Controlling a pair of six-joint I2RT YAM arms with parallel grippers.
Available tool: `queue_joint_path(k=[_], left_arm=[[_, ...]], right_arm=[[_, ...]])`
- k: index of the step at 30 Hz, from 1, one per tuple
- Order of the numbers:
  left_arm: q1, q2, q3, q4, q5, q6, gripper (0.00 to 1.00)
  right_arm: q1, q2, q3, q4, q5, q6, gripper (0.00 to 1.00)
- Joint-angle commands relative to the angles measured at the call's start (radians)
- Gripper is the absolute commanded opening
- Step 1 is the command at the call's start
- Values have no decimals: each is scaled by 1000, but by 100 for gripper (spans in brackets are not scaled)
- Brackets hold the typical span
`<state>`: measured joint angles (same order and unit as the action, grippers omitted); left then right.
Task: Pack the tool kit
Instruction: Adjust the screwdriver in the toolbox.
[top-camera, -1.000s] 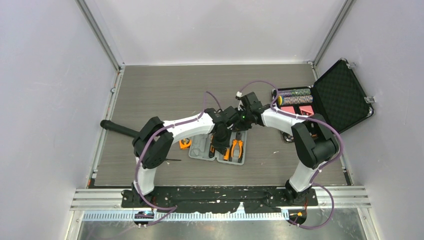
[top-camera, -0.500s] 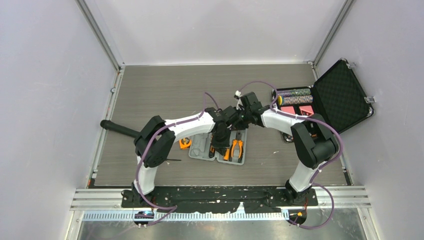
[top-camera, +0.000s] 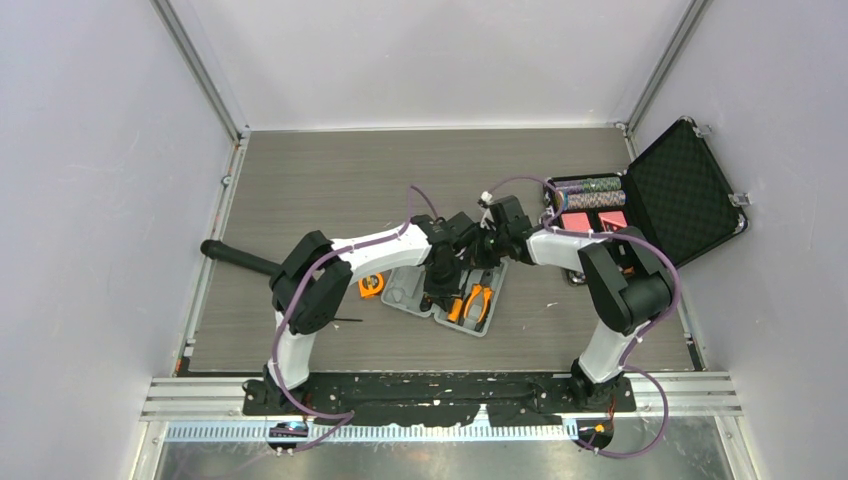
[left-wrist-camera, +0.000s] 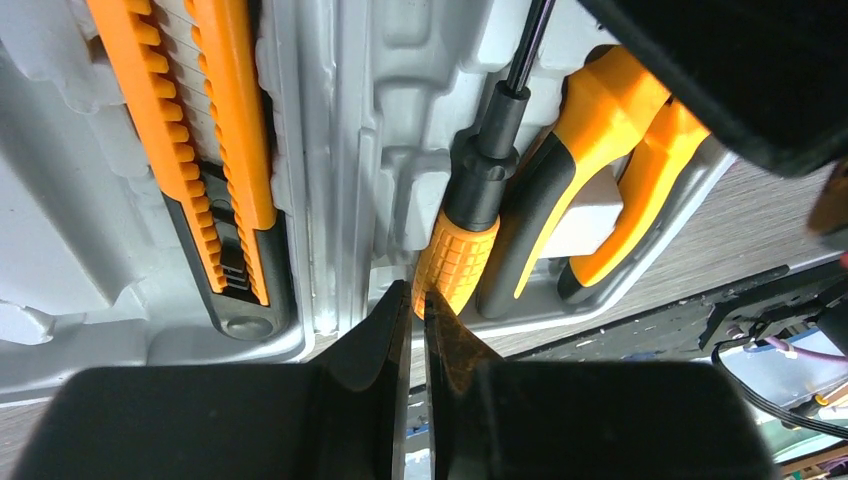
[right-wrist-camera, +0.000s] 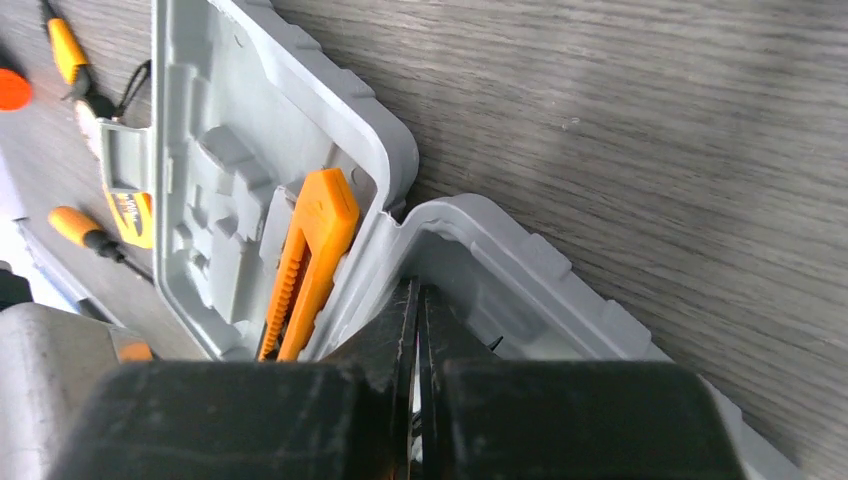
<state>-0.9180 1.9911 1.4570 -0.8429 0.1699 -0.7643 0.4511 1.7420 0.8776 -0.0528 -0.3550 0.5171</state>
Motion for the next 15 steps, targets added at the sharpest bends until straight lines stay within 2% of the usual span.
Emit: queue_joint_path(k=[1,6,11,15], left_arm=[[-8,36,9,-8,-11,5,10],[-9,-17,12,-3,-72,8,11],[-9,-106,22,14,-142,-5,14],[-14,-168,13,56,-151,-15,17]], right_arm=[[-38,73,-74,33,-53,26,5],[-48,37,-45,103,-157,46,6],[-54,-51,56,63,-166,47,10],[-58,-121,102,-7,-144,37,18]])
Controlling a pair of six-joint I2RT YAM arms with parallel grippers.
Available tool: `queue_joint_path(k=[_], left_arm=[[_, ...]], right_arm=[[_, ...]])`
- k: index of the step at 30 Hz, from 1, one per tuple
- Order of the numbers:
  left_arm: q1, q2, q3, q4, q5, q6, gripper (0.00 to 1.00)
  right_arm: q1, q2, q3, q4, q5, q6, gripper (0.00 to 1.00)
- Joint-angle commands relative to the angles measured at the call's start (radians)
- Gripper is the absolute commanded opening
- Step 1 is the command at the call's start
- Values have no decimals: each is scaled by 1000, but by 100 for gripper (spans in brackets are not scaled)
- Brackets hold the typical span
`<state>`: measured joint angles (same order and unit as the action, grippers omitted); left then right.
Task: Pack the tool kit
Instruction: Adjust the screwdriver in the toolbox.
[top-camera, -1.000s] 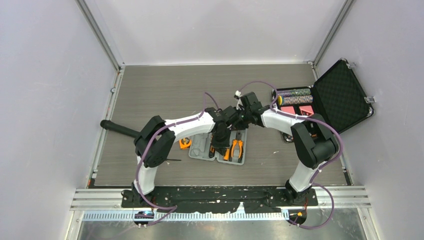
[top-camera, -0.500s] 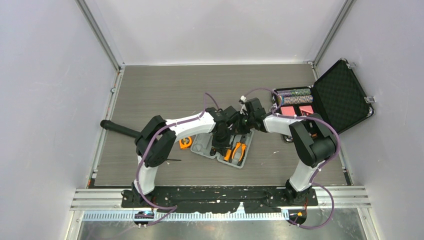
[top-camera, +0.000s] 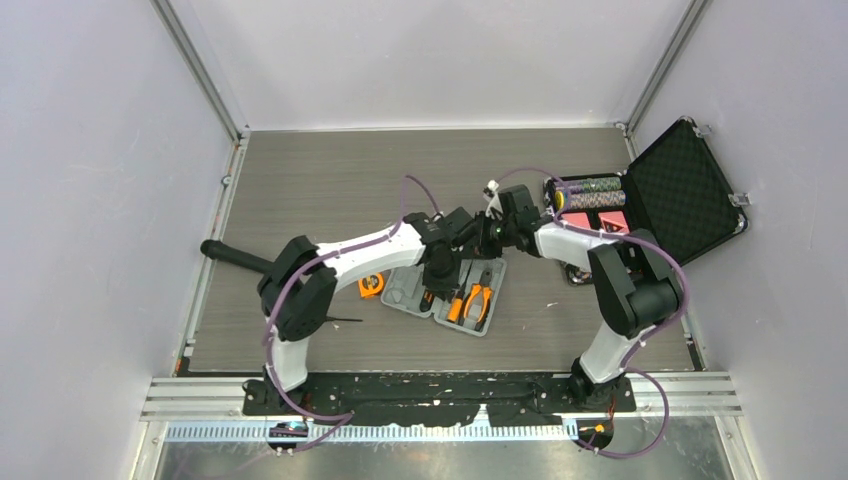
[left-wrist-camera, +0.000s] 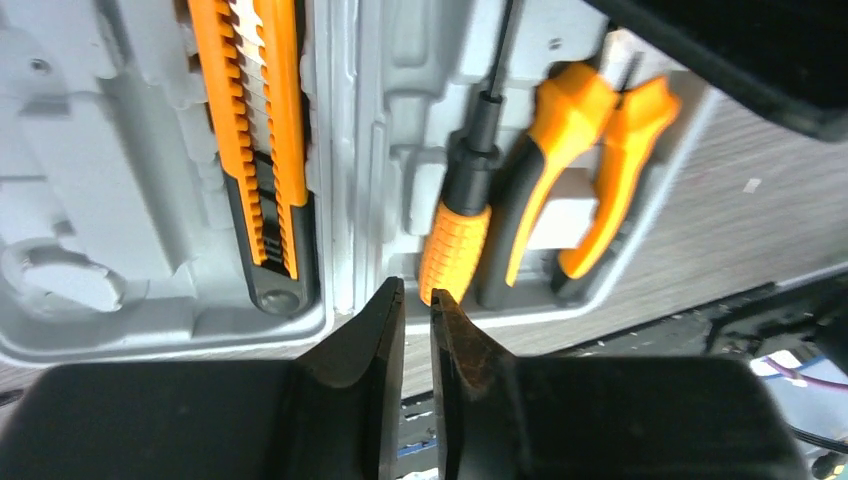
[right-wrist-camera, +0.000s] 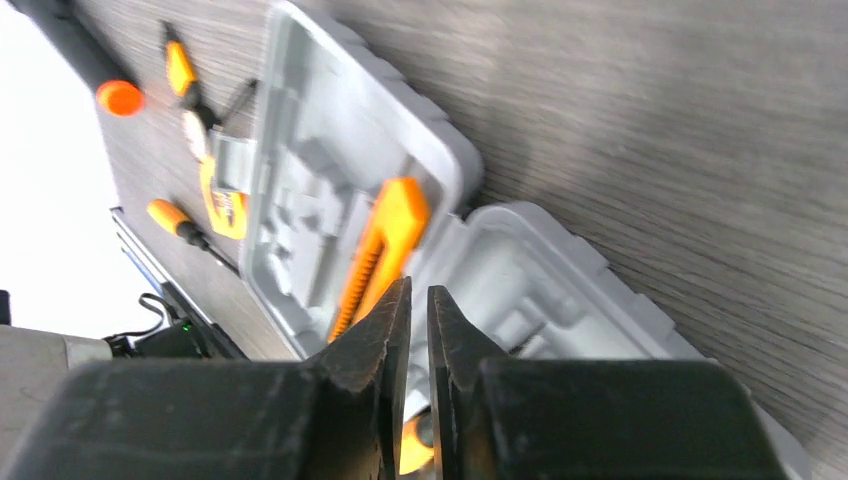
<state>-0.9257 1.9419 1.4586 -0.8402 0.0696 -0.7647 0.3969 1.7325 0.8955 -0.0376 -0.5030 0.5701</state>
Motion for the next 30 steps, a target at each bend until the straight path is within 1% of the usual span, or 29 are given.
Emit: queue_joint_path(k=[1,4,6,10,15,17,26,30], left_arm=[[-9,-125,11,64,-44,-15,18],[-17,-119,10,80,-4,-21,20],[-19,-99,9,79,19,-28,21],[-21,-51,15,73,65,-41,23],[-21,6,34,52,95,-47,24],[-20,20,39,47,96,-48,24],[-17,72,62,0,81,-48,24],[-18,95,87,-37,78,-45,22]], right_arm=[[-5,-134,88,-45,24,-24,19],[-6,-172,81,-89,79,-36,22],[-7,-182,74,-148,119,-43,23],[-9,-183,31,-175,167,-27,23],[-10,-160,-1,-165,163,-1,23],[-10,-145,-1,-159,161,1,25],[-7,-95,-19,-134,147,12,25],[-9,-80,-23,-133,146,12,25]])
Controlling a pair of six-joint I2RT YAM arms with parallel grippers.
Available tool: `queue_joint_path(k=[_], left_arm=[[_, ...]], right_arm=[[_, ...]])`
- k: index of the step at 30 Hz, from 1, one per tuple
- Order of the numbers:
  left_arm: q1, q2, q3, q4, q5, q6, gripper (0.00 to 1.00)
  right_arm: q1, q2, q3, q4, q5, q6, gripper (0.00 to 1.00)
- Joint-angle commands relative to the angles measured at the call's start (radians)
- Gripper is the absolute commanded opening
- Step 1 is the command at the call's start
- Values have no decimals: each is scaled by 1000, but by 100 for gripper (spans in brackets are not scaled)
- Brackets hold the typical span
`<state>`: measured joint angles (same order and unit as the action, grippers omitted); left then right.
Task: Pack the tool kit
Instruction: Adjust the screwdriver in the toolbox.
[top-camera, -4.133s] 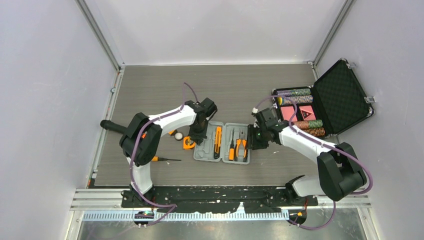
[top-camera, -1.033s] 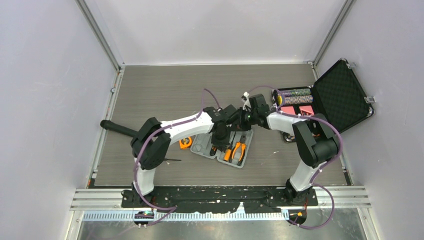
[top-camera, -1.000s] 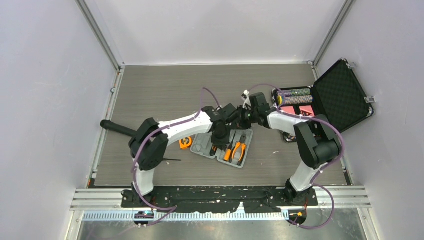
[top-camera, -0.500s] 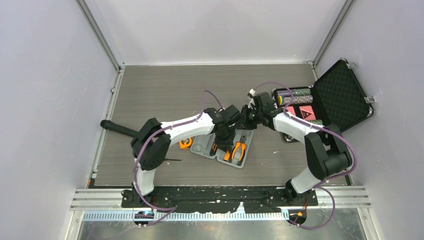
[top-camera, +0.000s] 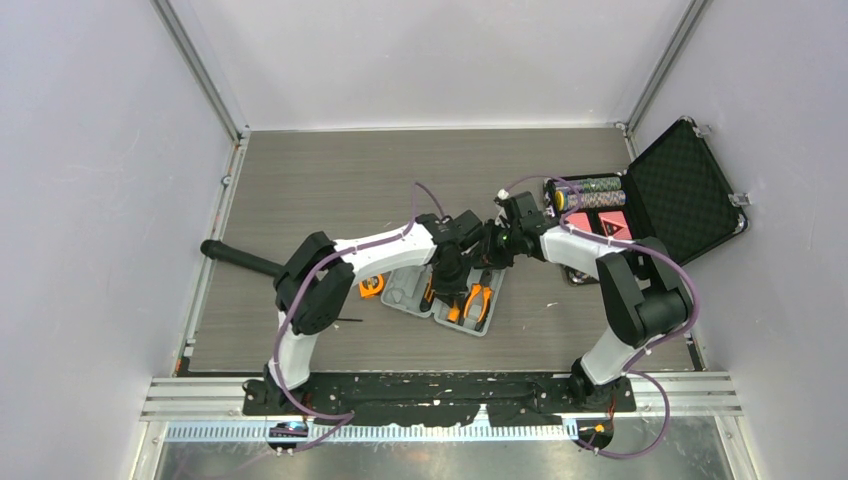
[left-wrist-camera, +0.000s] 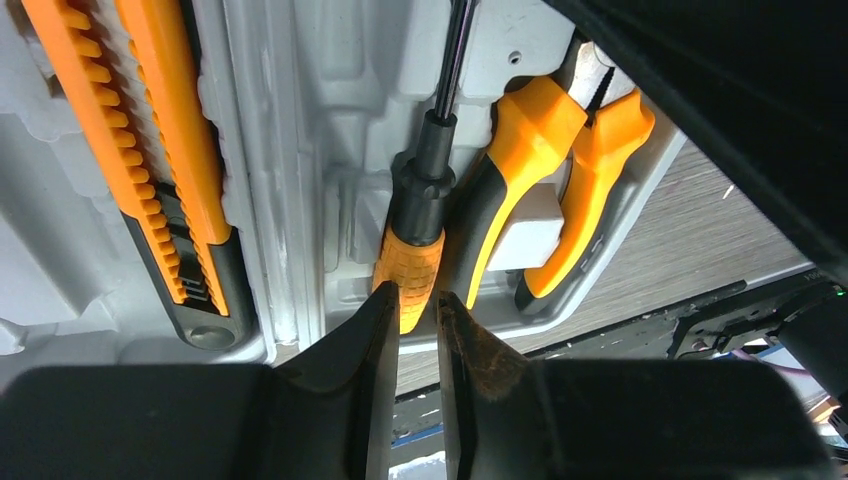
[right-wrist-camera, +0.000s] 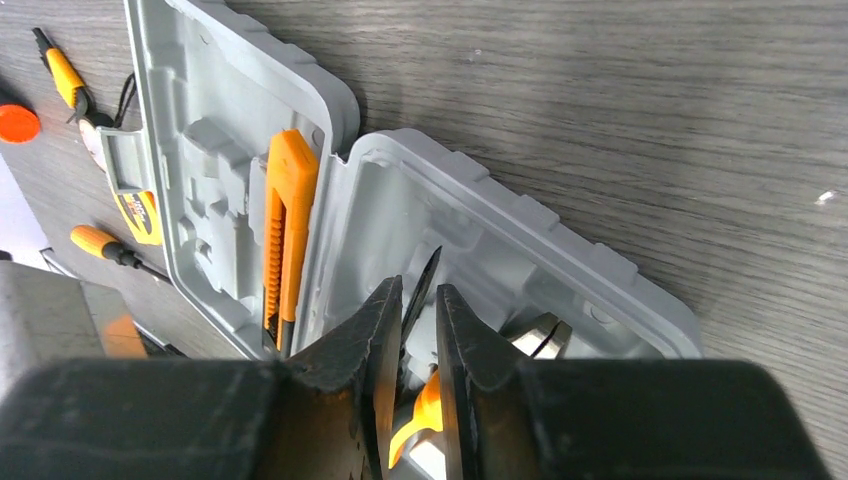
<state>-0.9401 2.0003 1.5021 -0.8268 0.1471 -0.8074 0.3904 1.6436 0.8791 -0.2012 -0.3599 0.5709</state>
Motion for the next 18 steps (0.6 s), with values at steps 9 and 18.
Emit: queue_joint_path(k=[9,18], left_arm=[[-6,65,127,-170,-91,31,19],[-12,111,137,-177,-69,32,17]], right_arm=[[-1,55,9,43,13,10,21],[0,98,12,33,61,11,13]])
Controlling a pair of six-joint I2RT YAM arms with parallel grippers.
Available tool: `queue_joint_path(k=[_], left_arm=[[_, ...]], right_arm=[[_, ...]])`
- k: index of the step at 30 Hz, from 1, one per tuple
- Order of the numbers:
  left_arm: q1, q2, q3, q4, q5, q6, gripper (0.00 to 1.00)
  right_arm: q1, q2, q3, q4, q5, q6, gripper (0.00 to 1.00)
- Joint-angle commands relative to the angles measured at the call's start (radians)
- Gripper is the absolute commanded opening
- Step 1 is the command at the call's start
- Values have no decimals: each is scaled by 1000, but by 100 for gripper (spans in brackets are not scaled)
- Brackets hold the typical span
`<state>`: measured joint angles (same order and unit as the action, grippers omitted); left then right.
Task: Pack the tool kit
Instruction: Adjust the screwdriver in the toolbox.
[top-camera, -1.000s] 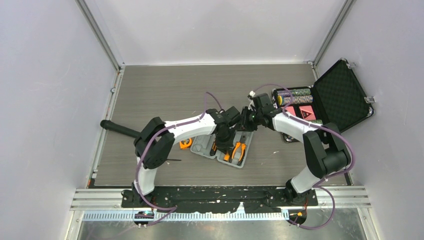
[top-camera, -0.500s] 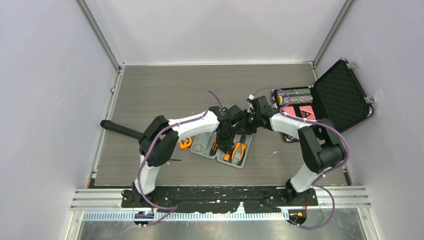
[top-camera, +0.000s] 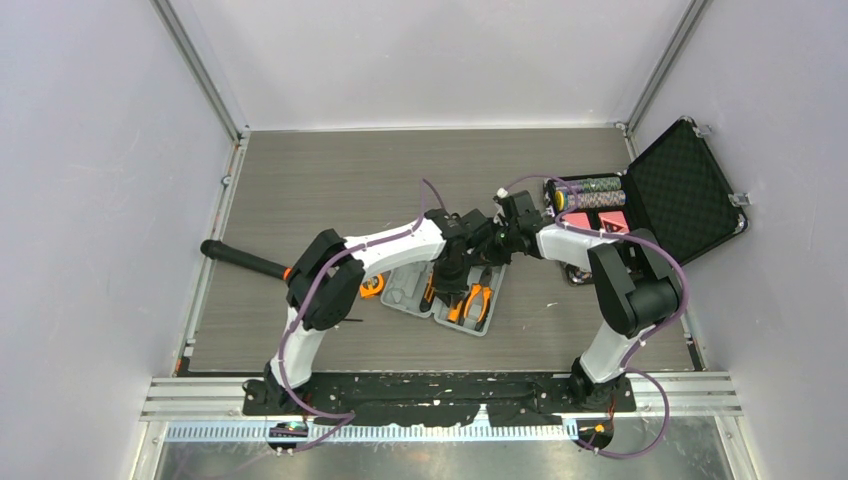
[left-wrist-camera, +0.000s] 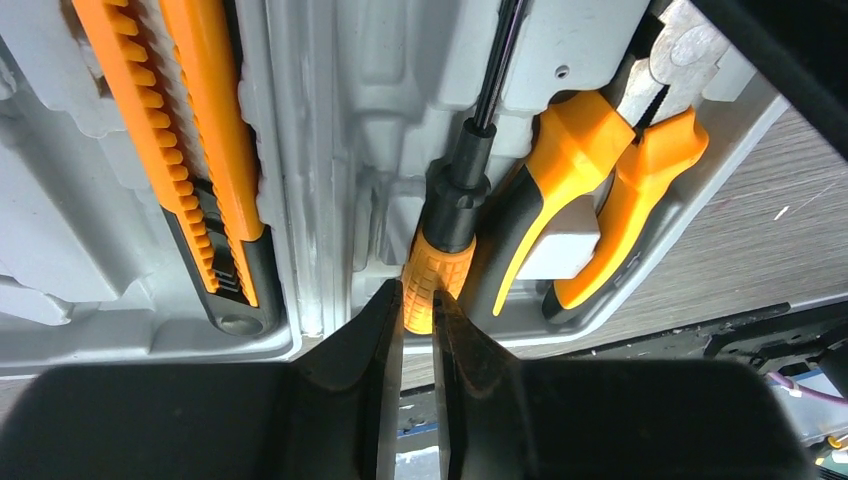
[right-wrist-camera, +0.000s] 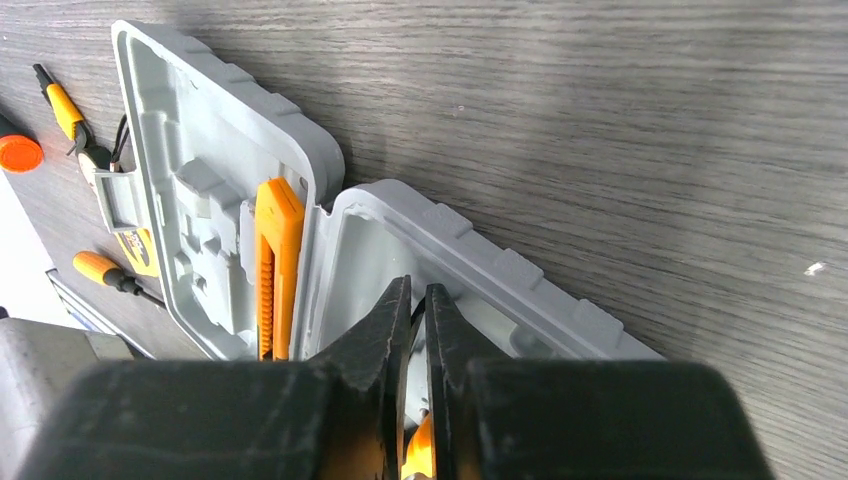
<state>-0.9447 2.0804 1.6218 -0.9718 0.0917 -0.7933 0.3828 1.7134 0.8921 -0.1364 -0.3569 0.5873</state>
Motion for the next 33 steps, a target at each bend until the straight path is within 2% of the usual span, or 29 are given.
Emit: queue_joint_path(k=[1,3,10,18,23,29,33], left_arm=[[-8,34,19,-31,-13,19,17],[-8,43,25,-35,-11,20,16],[-9,73,32,-35,11,23,12],[-5,89,13,-23,16,21,7],[14,62,-47,18,27,3,4],[24,44,-91,49,36,-4,3],[24,45,-98,50,40,-4,3]], right_arm=[[6,29,-5,-38,64,-10,11],[7,35,-11,-51,83,-20,6],[22,46,-33,-98,166,-91,5],[126,34,-104,-121,395,-72,5],[172,81,-122,-153,518,-42,5],[170,130,-137,-86,564,-32,5],[163,155,-149,-54,509,-15,5]])
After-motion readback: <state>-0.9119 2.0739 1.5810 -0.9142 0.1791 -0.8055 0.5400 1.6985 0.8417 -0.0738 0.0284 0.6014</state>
